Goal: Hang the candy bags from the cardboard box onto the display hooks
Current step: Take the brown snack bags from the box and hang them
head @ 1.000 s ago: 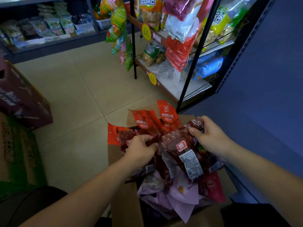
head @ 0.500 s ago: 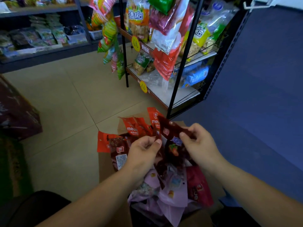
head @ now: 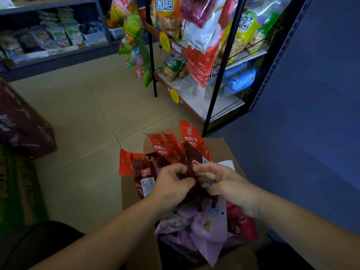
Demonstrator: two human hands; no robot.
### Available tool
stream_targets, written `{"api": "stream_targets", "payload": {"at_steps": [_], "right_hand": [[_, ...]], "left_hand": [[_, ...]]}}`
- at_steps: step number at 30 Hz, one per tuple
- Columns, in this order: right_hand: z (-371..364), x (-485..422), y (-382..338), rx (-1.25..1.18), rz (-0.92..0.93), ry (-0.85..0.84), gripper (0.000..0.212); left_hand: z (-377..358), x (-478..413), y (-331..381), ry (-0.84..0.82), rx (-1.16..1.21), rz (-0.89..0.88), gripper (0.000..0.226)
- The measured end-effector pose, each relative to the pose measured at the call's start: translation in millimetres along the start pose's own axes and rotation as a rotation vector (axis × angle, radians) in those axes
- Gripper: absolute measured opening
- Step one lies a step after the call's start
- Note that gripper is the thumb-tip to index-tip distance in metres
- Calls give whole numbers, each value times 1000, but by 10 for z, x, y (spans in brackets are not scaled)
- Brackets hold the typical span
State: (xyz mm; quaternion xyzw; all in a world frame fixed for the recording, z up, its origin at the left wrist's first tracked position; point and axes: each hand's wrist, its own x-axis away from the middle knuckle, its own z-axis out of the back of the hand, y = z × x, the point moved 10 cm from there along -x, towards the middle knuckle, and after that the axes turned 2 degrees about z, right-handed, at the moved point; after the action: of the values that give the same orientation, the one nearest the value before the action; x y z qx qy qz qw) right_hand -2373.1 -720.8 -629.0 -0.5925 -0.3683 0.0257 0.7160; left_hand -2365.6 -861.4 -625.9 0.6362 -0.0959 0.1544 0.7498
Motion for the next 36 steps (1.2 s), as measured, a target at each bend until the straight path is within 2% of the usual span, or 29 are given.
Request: {"api": "stream_targets", "payload": {"at_steps": [2,3,5,6,8,9,10,12,15,17,19,21,25,29,33,36], "right_hand": [[35,-31,-32,-16,-15,-41,66],[59,-31,-84,-7,1,-40,58],[256,-28,-294,100,108,110,35],[411,-14,-407,179,171,232,34],[620,20,-541,274,237,370,61],[633,3,-536,243,224,343,78],[609,-21,-501,159,199,278,84],[565,-51,-436,17,167,169,67],[672,-34,-399,-62,174,233,30],[755,-28,-314,-73,156,318,18],[778,-34,-187,-78,122,369,19],[773,-35,-99,-81,105,404,21],[912,-18,-16,-123,77,496,11],[1212,65,-64,-122,85,618,7],[1249,170,-342,-28,162,602,12],[1272,432,-660,52,301,687,8]], "left_hand": [[49,-25,61,19,-101,-76,17],[63,-29,92,20,-129,-97,20],[74,-46,144,-14,-148,-106,25],[78,-55,187,-50,-164,-108,25],[83,-64,309,-146,-205,-128,19],[79,-49,371,-206,-210,-139,15],[74,-14,437,-261,-208,-144,11],[88,45,523,-305,-228,-148,9],[130,59,583,-245,-264,-178,11],[232,-3,544,-133,-270,-170,11],[272,-61,461,-113,-264,-124,7],[223,-82,381,-180,-325,-110,10],[211,-158,309,-215,-403,-131,11],[359,-236,405,-88,-364,-144,6],[309,-241,555,-57,-267,-157,8],[266,-185,719,-39,-213,-174,9]]}}
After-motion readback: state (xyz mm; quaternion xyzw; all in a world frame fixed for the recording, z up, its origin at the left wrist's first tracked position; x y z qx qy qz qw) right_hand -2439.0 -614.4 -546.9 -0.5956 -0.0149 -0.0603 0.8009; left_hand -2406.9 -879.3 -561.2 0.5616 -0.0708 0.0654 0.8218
